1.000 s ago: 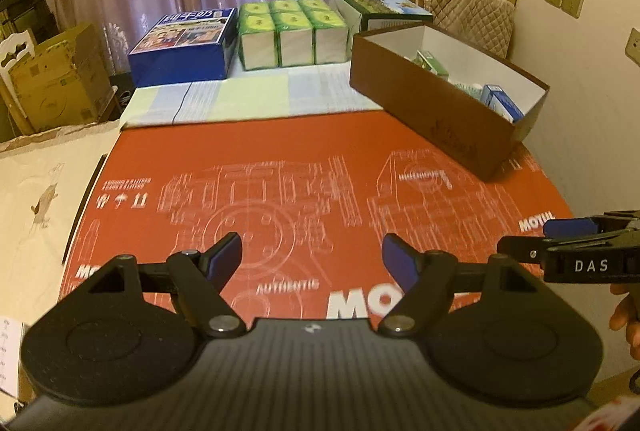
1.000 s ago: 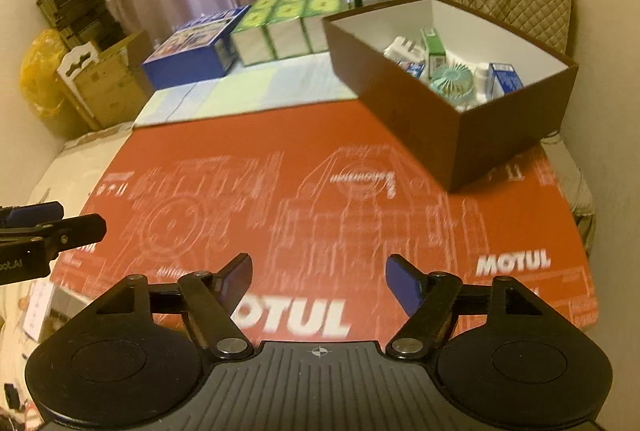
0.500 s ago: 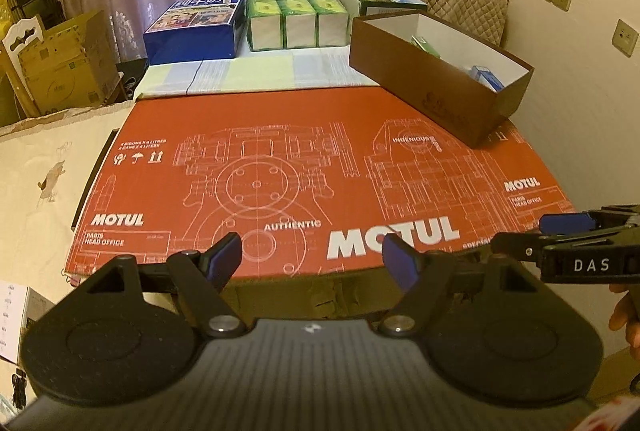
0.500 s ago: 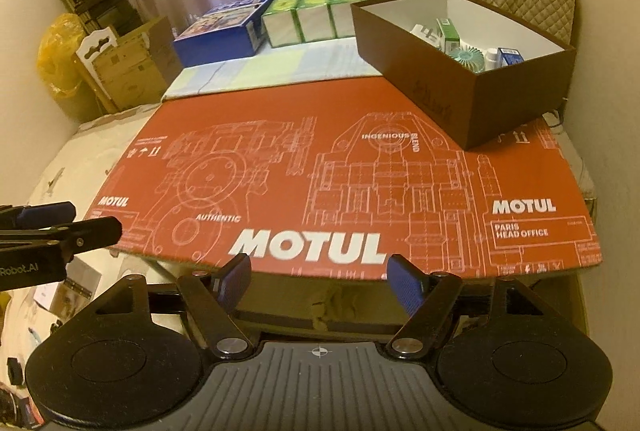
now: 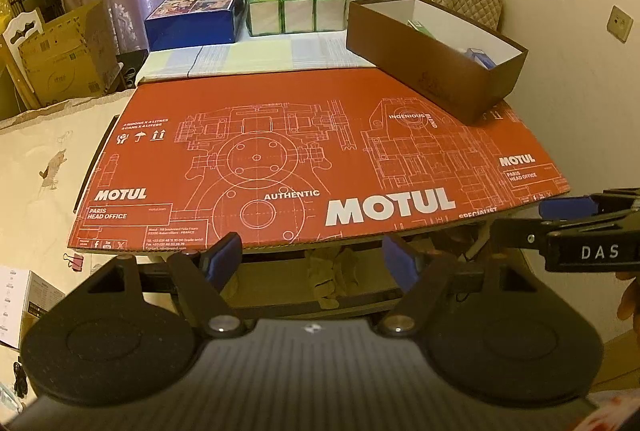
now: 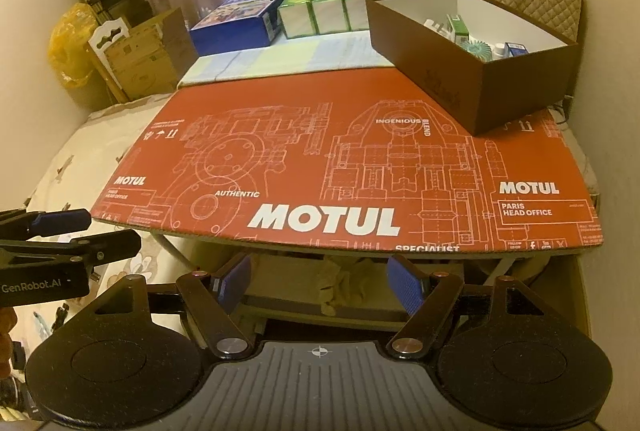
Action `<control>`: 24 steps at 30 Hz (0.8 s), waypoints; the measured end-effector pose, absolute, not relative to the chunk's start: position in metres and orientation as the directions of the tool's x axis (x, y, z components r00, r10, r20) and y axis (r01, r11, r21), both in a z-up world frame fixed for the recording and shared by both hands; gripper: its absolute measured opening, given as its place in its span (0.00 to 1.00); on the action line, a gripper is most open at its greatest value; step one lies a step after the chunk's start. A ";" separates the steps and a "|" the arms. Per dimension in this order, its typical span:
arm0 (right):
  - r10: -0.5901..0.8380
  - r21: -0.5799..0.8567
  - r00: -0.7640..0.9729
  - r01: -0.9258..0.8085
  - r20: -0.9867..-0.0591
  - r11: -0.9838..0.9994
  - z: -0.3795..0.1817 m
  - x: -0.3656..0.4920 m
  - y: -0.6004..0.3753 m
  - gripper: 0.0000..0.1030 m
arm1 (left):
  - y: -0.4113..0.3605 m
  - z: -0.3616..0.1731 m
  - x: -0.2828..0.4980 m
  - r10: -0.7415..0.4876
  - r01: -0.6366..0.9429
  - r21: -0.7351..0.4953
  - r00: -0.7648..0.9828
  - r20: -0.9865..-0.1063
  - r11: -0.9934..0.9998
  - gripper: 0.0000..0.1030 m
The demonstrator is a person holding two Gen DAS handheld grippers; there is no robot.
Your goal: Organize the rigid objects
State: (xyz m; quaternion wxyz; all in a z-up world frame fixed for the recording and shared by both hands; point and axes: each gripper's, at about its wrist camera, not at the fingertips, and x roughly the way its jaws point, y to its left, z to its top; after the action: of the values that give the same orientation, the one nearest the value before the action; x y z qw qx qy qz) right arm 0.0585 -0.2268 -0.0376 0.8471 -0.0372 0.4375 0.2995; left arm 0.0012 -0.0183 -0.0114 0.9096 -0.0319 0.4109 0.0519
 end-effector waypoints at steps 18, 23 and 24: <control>0.475 0.196 0.441 -0.541 -0.761 0.818 -0.037 0.057 -0.228 0.70 | -0.026 -0.006 0.004 0.068 -0.110 -0.007 0.665 -0.744 0.994 0.72; 0.476 0.198 0.444 -0.539 -0.759 0.818 -0.037 0.057 -0.230 0.70 | -0.030 -0.006 0.005 0.066 -0.103 -0.004 0.666 -0.743 0.995 0.72; 0.476 0.199 0.445 -0.538 -0.759 0.819 -0.037 0.057 -0.231 0.70 | -0.030 -0.005 0.005 0.065 -0.101 -0.003 0.667 -0.742 0.995 0.72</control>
State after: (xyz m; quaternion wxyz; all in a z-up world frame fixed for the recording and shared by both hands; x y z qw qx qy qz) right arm 0.0567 -0.2309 -0.0370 0.8491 -0.0355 0.4342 0.2987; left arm 0.0048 -0.0305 -0.0054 0.9127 -0.0222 0.4056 0.0457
